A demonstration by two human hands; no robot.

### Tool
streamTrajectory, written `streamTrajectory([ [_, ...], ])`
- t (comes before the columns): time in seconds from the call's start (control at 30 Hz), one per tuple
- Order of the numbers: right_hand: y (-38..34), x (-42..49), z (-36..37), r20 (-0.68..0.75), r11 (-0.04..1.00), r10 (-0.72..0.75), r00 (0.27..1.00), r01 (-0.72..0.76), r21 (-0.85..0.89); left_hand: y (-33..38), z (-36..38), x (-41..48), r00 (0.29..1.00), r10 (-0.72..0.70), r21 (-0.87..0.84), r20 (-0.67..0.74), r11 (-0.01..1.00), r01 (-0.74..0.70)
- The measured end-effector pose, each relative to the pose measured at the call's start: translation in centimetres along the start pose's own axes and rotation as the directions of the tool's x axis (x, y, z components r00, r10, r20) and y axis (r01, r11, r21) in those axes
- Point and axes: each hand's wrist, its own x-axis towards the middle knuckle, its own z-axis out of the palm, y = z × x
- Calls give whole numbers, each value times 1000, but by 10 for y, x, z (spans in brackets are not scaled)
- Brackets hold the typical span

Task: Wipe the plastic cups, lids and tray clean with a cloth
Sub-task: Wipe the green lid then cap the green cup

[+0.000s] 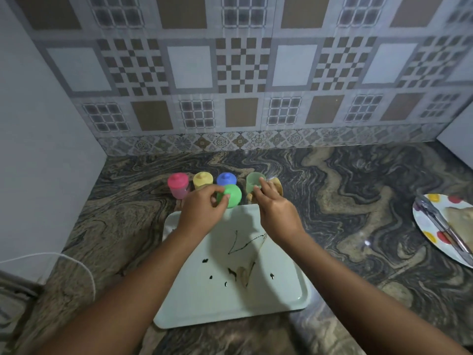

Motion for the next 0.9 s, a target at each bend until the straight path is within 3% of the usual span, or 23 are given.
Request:
streamTrajectory([
  [0.27, 31, 43, 12, 194, 992, 119, 974, -107, -71, 9, 64, 60, 986, -93, 224, 136, 973, 61],
  [0.7, 78, 61, 37, 74, 960, 263, 962, -268, 80, 30, 113, 105, 956, -134, 432, 261, 902, 8],
  [0.9, 75, 57, 33, 80, 941, 298, 951, -307, 142, 26, 120, 113, 947, -99, 409, 306, 912, -37],
])
